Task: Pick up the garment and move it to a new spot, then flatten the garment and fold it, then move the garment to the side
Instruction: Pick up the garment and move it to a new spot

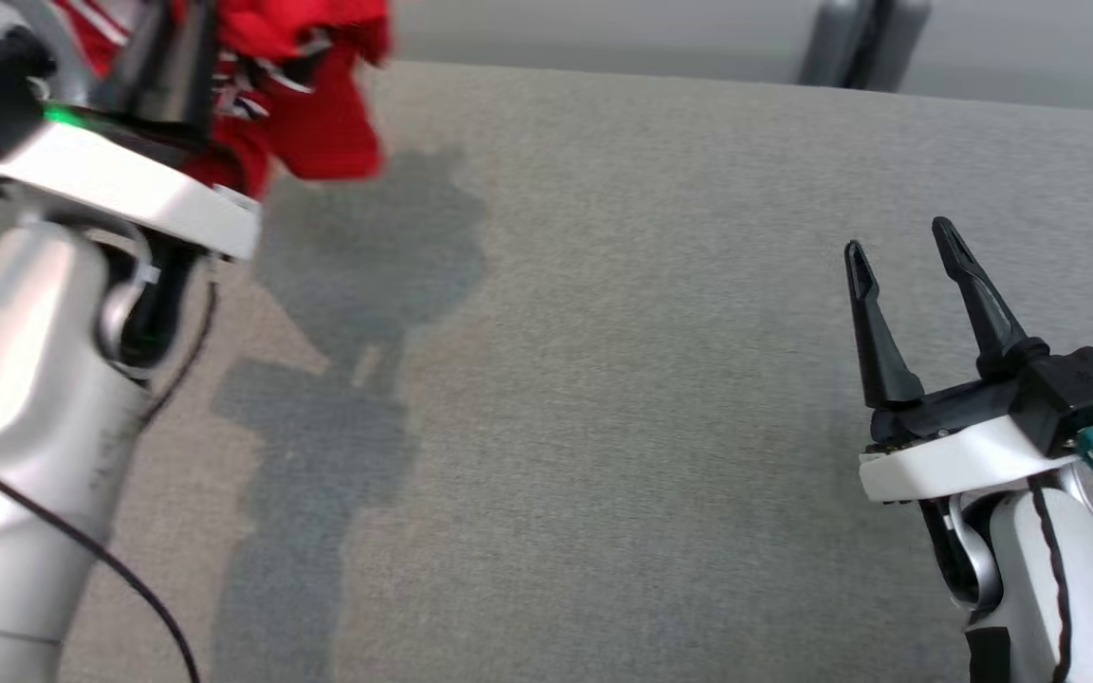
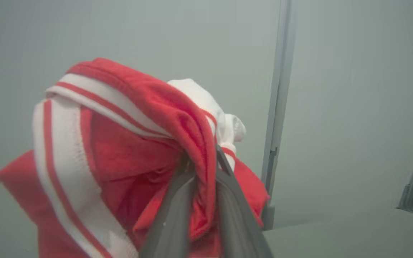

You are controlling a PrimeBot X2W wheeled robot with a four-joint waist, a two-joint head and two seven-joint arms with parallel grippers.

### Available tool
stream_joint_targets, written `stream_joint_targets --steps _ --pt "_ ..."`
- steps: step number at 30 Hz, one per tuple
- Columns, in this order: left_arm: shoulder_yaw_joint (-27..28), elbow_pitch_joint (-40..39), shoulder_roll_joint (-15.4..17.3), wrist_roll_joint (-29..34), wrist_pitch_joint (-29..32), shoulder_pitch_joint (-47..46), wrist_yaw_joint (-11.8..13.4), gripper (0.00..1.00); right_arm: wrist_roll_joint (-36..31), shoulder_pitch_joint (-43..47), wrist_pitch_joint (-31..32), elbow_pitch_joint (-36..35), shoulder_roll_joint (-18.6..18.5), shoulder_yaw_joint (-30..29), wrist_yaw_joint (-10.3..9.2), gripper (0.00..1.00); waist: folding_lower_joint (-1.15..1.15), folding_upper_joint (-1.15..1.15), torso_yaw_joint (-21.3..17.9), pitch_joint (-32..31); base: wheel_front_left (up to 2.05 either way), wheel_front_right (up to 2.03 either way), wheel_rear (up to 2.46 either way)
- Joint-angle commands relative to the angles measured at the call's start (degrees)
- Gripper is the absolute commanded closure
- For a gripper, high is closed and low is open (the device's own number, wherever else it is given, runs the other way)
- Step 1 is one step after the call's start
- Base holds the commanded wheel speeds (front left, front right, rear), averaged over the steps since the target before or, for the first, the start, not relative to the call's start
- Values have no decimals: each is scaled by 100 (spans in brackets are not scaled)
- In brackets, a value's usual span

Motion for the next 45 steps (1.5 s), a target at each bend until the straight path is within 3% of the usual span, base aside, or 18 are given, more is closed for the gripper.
stream_joint_targets --steps 1,10,18,22,23,25,26,33,39,45 --pt "-60 -126 -77 51 -24 113 -8 100 39 71 0 -38 -7 -45 -2 0 0 0 -300 -196 0 0 0" --pt "-938 -288 -679 185 63 320 -5 100 20 192 0 -288 83 -451 -2 0 0 0 -1243 -135 0 0 0" --pt "-1494 376 -1210 330 93 527 14 100 38 247 0 -483 138 -666 -2 0 0 0 -2042 145 0 0 0" --pt "-1849 1087 -1481 470 64 641 11 100 144 258 0 -529 149 -701 -2 0 0 0 -2311 243 0 0 0" --pt "-1921 1222 -1530 461 60 672 9 91 166 255 0 -536 147 -705 -2 0 0 0 -2333 252 0 0 0" --pt "-2032 1470 -1604 442 44 675 3 52 209 248 0 -528 148 -704 -2 0 0 0 -2352 255 0 0 0" --pt "-2073 1559 -1632 442 26 667 1 0 212 250 0 -523 148 -712 -2 0 0 0 -2348 249 0 0 0" --pt "-2042 1718 -1721 224 -16 646 -5 0 199 290 0 -466 145 -716 -2 0 0 0 -2076 87 0 0 0" --pt "-1082 1031 -1504 494 -21 892 15 0 118 360 0 -392 142 -676 -2 0 0 0 -1578 -213 0 0 0" --pt "34 -31 -1189 1379 -23 1608 140 0 18 516 0 -271 140 -646 -2 0 0 0 -1040 -551 0 0 0"
